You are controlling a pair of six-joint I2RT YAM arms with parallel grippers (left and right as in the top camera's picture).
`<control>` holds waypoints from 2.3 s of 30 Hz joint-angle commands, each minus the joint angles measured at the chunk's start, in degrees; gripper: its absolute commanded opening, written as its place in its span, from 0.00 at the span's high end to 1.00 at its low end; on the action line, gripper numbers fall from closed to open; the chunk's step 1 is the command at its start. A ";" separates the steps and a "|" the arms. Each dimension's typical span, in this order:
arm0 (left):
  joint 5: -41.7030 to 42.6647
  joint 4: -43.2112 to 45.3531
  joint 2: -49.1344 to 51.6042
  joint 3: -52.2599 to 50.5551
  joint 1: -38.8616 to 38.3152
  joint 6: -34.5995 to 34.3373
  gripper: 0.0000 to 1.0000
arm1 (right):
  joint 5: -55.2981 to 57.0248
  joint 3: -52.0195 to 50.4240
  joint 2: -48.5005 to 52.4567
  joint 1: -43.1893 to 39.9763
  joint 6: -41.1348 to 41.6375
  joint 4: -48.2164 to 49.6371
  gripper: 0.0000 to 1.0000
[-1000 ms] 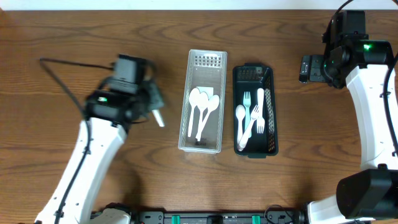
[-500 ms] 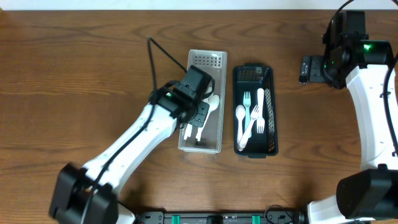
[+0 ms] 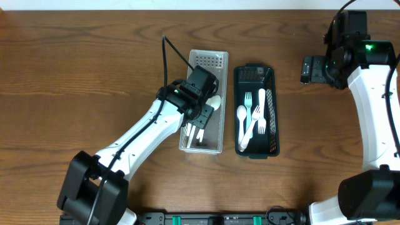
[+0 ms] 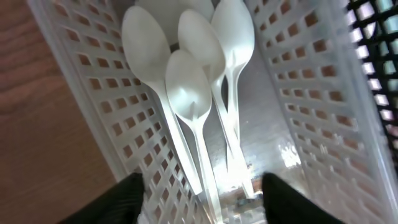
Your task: Pack container
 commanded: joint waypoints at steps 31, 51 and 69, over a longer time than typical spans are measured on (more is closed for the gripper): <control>-5.03 33.53 -6.43 5.20 36.76 3.43 0.02 | -0.74 -0.57 1.53 8.07 -11.85 48.39 0.01; 2.78 43.63 -55.36 -38.91 30.53 0.44 0.02 | 9.70 -56.43 -46.93 6.64 -8.13 71.14 0.01; 1.99 43.06 -66.82 -48.11 29.75 0.44 0.02 | 9.16 -72.87 -64.61 6.75 -7.89 58.21 0.01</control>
